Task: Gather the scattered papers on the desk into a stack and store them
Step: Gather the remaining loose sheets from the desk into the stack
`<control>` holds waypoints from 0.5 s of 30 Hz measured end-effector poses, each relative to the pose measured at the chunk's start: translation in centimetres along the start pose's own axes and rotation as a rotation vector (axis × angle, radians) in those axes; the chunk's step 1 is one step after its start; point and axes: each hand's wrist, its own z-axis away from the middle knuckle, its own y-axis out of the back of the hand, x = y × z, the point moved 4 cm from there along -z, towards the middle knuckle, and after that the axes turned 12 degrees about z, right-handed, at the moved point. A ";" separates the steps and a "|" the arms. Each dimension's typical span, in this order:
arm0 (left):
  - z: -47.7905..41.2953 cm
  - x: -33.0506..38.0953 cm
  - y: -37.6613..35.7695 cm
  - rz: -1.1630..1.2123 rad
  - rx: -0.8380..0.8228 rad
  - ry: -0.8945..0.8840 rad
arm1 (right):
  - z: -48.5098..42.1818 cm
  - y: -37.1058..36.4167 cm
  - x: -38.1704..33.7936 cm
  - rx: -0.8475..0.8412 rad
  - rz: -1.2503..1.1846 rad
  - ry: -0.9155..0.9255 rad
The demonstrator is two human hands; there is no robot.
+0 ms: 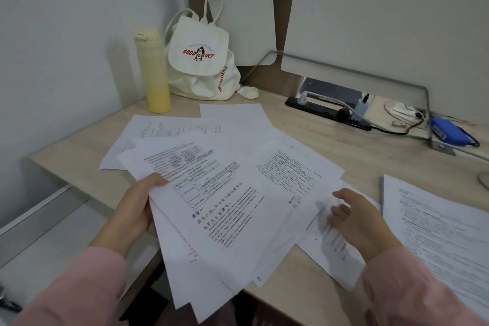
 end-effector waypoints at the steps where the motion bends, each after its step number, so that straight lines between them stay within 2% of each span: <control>1: 0.0 -0.2 -0.2 -0.004 -0.009 0.012 | -0.2 -0.1 0.3 -0.018 -0.062 -0.014; 4: -0.2 -1.1 -0.7 0.031 0.003 -0.021 | -0.4 -1.1 1.3 -0.093 -0.047 -0.010; 9: -0.2 -2.1 -1.1 -0.028 -0.018 -0.068 | 0.3 -2.9 1.6 -0.143 0.527 0.219; 12: -0.5 -2.0 -1.0 -0.067 -0.032 -0.089 | 0.3 -2.9 0.3 -0.061 0.649 0.393; 15: -0.7 -1.6 -0.5 -0.114 -0.012 -0.121 | 0.8 -1.9 -2.9 0.128 0.696 0.600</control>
